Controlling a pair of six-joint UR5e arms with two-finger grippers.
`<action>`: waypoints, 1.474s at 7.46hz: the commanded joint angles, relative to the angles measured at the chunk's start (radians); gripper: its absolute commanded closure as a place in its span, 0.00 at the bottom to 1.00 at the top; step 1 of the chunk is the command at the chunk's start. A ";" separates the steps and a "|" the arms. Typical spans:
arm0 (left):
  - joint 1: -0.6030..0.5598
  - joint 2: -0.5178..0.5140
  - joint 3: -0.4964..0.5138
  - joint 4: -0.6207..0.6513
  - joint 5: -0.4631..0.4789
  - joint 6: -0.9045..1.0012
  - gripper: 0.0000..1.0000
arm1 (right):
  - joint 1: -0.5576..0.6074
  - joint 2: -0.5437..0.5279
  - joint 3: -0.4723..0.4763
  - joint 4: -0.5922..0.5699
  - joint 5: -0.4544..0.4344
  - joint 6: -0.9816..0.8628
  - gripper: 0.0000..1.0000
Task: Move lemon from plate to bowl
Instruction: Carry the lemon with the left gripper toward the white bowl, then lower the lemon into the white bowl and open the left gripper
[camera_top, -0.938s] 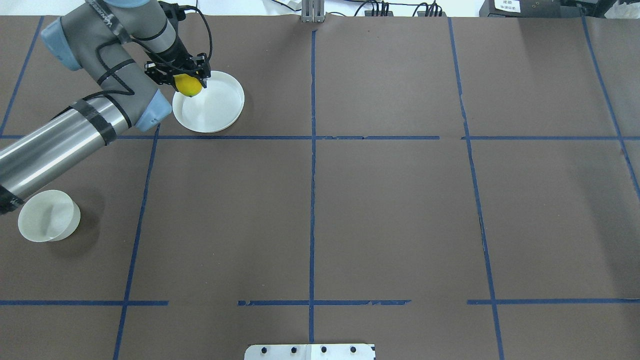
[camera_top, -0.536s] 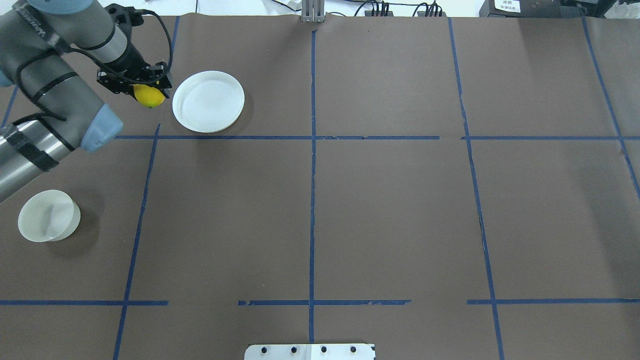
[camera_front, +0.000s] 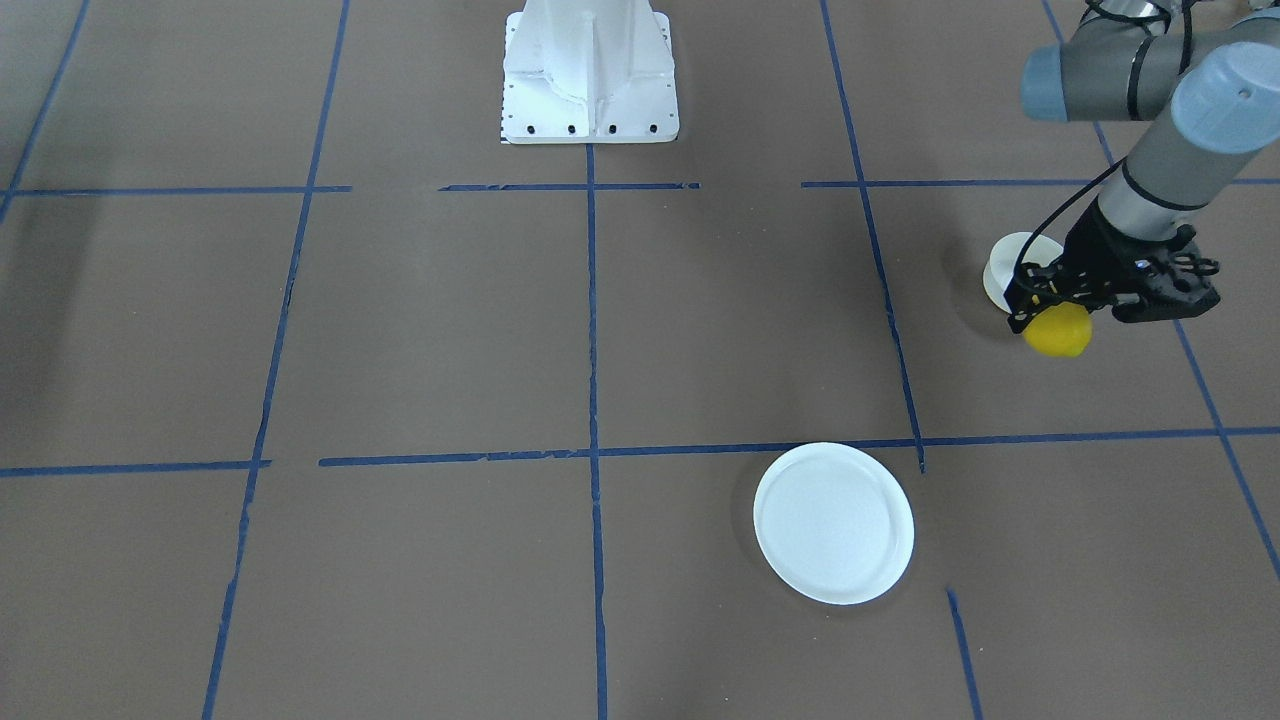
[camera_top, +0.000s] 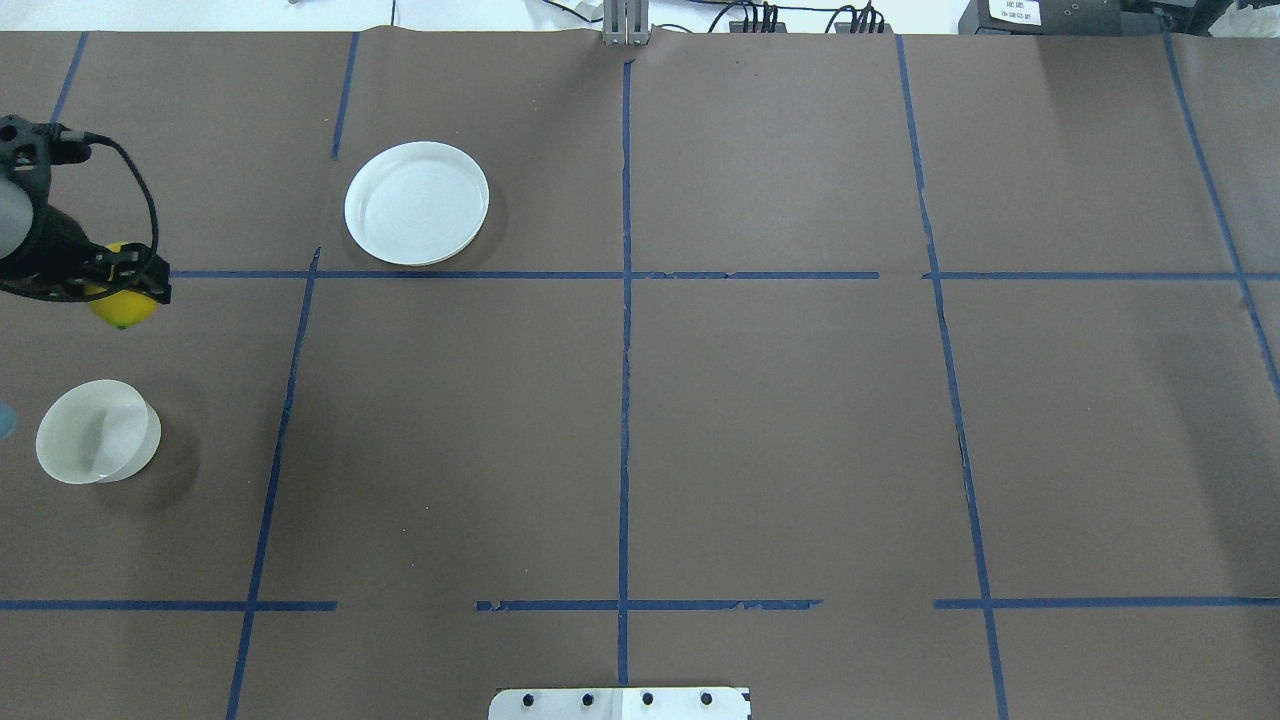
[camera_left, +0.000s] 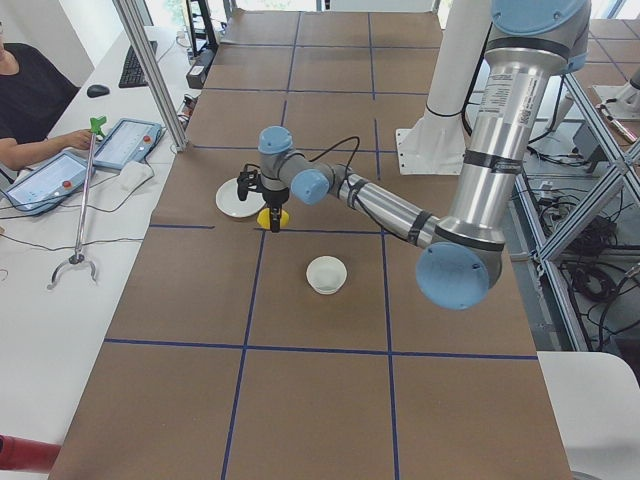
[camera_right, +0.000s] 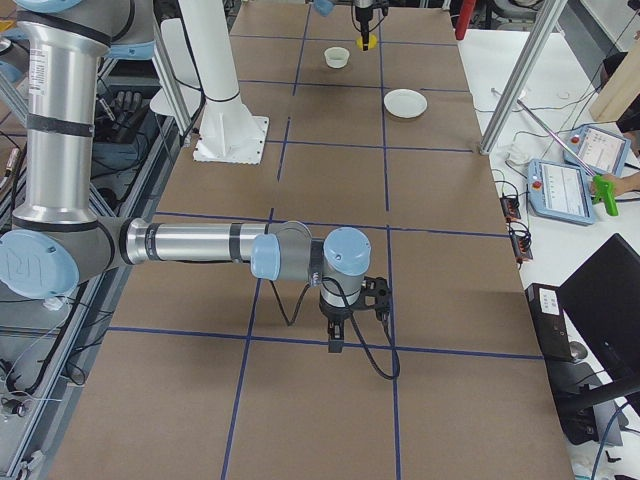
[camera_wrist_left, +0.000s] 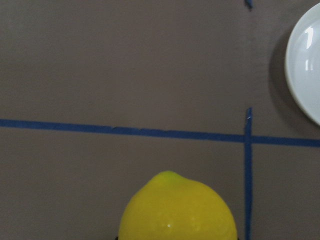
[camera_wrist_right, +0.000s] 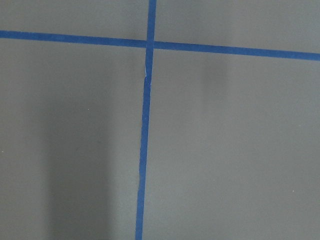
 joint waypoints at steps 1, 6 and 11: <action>0.011 0.197 -0.018 -0.238 0.021 -0.014 1.00 | 0.000 0.000 0.000 0.000 0.000 0.000 0.00; 0.143 0.205 -0.003 -0.242 0.022 -0.120 1.00 | 0.000 0.000 0.000 0.000 0.000 0.000 0.00; 0.158 0.233 0.011 -0.242 0.024 -0.077 0.74 | 0.000 0.000 0.000 0.000 0.000 0.000 0.00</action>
